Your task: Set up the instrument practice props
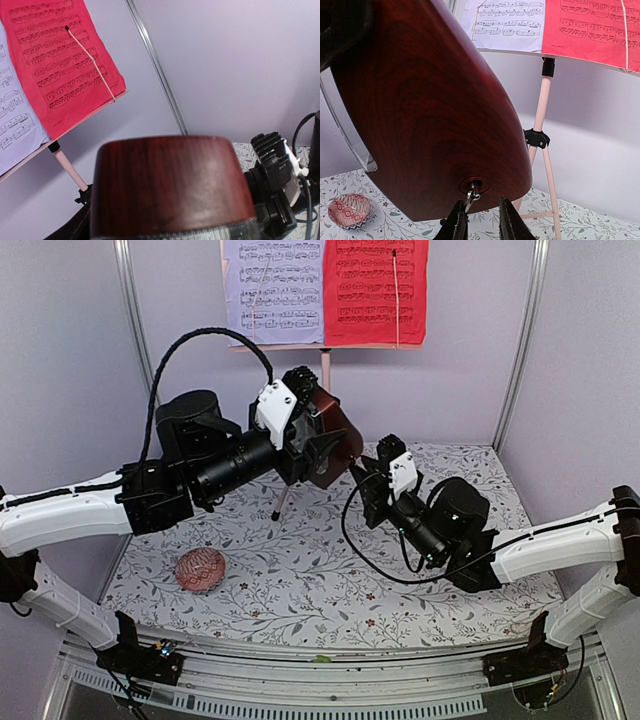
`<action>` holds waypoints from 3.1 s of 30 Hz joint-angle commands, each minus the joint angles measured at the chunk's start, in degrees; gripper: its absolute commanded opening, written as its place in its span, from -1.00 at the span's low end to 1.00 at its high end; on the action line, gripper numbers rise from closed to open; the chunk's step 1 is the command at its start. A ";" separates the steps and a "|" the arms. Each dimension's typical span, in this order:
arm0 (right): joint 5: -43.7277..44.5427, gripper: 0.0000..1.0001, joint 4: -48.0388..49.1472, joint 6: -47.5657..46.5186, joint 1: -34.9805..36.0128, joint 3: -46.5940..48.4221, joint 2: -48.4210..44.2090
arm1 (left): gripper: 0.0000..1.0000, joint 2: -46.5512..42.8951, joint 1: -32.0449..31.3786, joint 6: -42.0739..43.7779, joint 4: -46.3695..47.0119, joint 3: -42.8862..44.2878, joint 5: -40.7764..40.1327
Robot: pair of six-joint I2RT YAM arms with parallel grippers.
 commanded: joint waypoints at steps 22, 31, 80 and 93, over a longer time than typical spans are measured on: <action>-1.73 -0.48 -0.02 1.43 -0.03 1.96 -0.86 | -1.00 -0.89 -0.89 -0.79 5.03 3.09 0.84; -2.42 -0.80 -0.68 2.02 0.03 2.38 -0.70 | -1.00 -1.01 -0.87 -0.83 4.96 2.91 0.87; -47.67 -1.00 -1.23 117.83 -22.03 0.81 -1.23 | -1.00 13.15 1.86 2.37 66.00 -27.50 1.49; -48.10 -0.86 -10.94 99.64 -23.25 0.99 -1.68 | -1.00 9.87 3.75 0.01 59.15 -22.15 -0.90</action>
